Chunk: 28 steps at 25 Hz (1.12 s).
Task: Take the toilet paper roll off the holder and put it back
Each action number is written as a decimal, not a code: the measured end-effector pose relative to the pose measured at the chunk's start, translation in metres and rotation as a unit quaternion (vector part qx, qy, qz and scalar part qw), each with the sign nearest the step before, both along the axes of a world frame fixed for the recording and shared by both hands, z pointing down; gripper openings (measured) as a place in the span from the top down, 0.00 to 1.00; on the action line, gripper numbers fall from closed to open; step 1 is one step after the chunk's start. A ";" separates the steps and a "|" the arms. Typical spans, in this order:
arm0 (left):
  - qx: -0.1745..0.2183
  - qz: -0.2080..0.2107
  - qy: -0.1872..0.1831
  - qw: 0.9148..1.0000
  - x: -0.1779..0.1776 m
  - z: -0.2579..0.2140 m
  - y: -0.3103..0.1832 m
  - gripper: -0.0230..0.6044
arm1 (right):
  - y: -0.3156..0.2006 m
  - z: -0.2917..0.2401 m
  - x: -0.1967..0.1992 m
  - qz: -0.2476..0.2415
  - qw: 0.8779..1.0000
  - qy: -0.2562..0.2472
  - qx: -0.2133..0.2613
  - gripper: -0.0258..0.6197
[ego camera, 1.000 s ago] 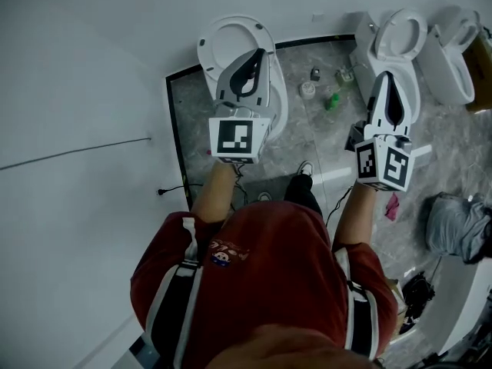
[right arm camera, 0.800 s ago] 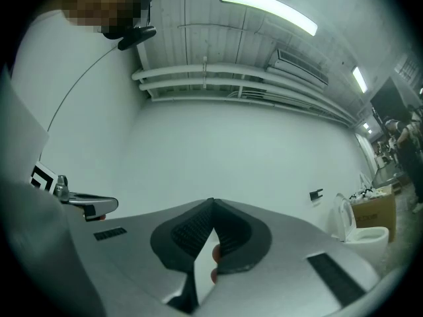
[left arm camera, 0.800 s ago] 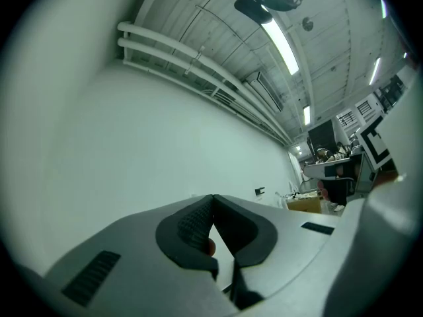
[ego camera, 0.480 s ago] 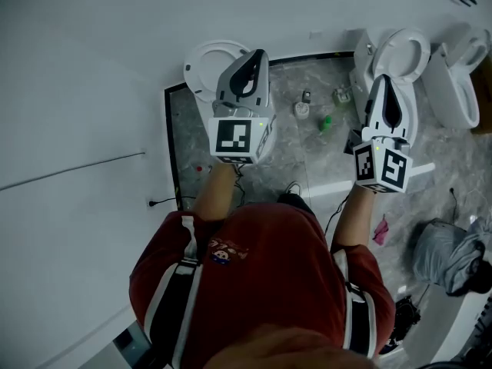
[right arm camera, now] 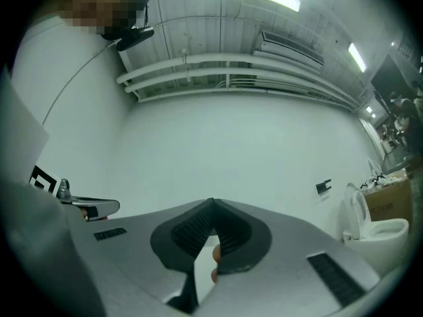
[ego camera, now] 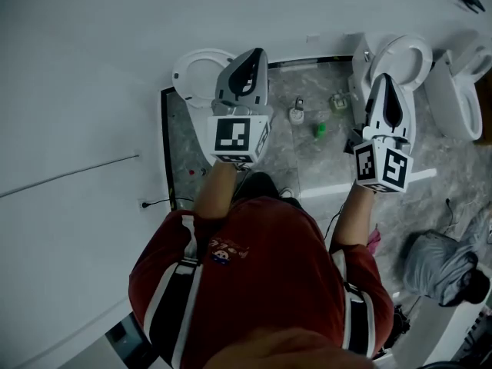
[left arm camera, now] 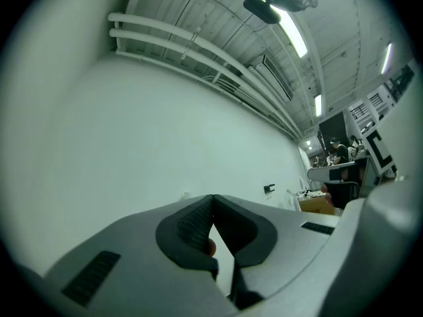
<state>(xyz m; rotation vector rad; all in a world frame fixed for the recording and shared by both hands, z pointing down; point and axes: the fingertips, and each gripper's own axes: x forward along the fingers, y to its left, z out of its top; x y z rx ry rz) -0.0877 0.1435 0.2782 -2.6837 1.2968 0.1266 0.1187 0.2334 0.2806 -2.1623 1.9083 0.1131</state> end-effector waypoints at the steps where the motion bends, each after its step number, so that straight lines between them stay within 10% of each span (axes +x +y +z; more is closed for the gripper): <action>1: 0.000 -0.001 -0.001 1.000 0.003 0.002 -0.004 0.93 | -0.005 0.002 0.003 -0.001 1.000 0.000 -0.001 0.95; 28: -0.009 -0.037 0.037 0.999 0.018 0.009 -0.350 0.93 | -0.372 -0.010 0.012 -0.051 0.998 0.041 -0.014 0.95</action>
